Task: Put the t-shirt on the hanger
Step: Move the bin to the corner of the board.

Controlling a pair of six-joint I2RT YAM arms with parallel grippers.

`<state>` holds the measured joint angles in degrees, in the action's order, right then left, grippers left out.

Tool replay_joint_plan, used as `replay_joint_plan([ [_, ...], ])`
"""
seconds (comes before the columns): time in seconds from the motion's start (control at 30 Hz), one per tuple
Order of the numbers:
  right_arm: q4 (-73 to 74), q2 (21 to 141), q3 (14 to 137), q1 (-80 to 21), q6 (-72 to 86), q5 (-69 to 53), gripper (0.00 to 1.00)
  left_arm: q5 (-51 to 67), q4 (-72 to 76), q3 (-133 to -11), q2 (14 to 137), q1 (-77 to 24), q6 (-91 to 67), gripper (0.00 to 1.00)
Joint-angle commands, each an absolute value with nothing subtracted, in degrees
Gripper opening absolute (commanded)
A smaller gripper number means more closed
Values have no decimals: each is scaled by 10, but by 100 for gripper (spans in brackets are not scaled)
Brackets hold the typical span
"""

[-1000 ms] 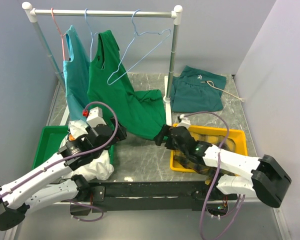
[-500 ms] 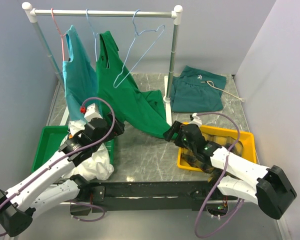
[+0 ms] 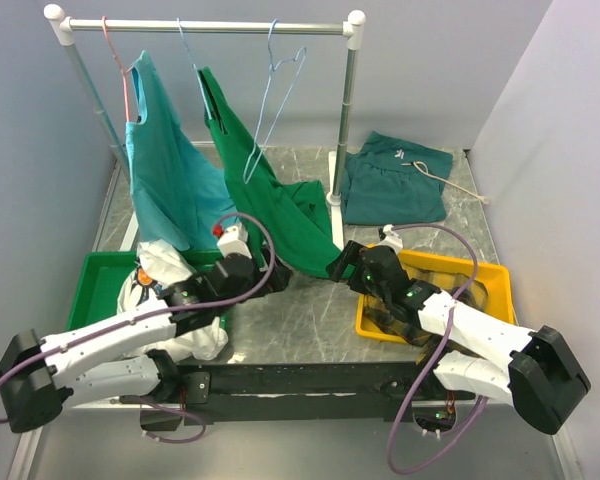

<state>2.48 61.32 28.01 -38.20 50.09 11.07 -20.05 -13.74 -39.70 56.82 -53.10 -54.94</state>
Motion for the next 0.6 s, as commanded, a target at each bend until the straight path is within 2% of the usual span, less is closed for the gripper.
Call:
replay_joint_plan([
  [0.0,100,624,282,-373,483,142,100,-288,-32,-357,598,-560,-633,96],
  [0.1,102,624,287,-374,483,142,100,-358,26,-353,646,-560,-672,96],
  [0.27,105,621,287,-374,486,145,100,-376,166,-369,752,-561,-657,97],
  [0.4,103,622,287,-374,490,147,100,-377,197,-400,816,-561,-650,99],
  [0.47,100,625,286,-374,491,146,100,-401,196,-409,843,-561,-657,87],
  [0.5,98,627,284,-374,493,146,100,-409,206,-410,849,-561,-657,78],
  [0.53,98,628,283,-374,494,147,100,-423,212,-411,857,-561,-654,63],
  [0.57,95,631,283,-374,494,147,100,-434,218,-412,860,-560,-650,52],
])
